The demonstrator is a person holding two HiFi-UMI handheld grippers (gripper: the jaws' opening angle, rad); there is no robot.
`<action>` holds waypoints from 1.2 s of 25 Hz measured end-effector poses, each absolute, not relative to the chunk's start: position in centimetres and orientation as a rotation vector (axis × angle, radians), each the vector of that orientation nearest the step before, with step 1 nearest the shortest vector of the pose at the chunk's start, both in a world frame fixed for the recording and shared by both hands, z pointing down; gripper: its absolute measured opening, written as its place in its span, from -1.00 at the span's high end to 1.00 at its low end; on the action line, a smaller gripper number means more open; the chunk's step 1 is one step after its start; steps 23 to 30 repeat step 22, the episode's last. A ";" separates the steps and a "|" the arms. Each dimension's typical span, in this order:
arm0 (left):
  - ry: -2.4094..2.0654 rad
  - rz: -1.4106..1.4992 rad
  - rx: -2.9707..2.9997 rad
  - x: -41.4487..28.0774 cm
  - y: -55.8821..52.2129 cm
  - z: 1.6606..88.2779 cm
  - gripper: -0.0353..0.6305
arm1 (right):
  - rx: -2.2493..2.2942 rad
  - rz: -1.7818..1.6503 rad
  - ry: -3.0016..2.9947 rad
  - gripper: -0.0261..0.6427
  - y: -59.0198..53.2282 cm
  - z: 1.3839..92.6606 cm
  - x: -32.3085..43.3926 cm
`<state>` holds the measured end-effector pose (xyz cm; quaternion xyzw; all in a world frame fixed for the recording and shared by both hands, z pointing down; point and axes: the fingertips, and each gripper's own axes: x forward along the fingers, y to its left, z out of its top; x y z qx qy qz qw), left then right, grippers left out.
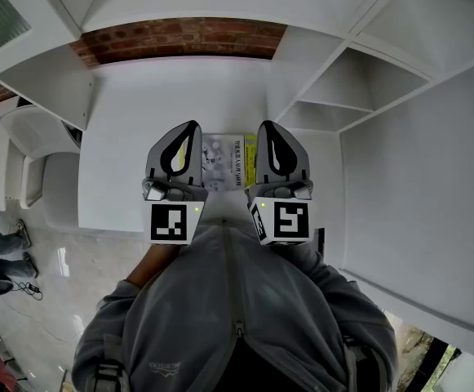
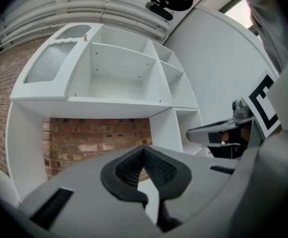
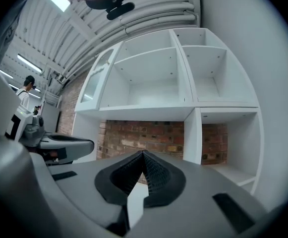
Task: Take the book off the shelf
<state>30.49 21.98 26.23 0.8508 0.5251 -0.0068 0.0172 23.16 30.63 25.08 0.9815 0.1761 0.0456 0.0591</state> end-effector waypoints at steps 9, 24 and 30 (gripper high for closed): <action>1.634 -0.022 2.634 30.2 21.8 26.3 0.87 | 2.993 0.136 0.521 0.84 30.3 25.2 22.9; 1.660 -0.019 2.617 30.0 21.7 26.6 0.88 | 2.992 0.146 0.497 0.84 29.6 25.4 23.3; 1.660 -0.019 2.617 30.0 21.7 26.6 0.88 | 2.992 0.146 0.497 0.84 29.6 25.4 23.3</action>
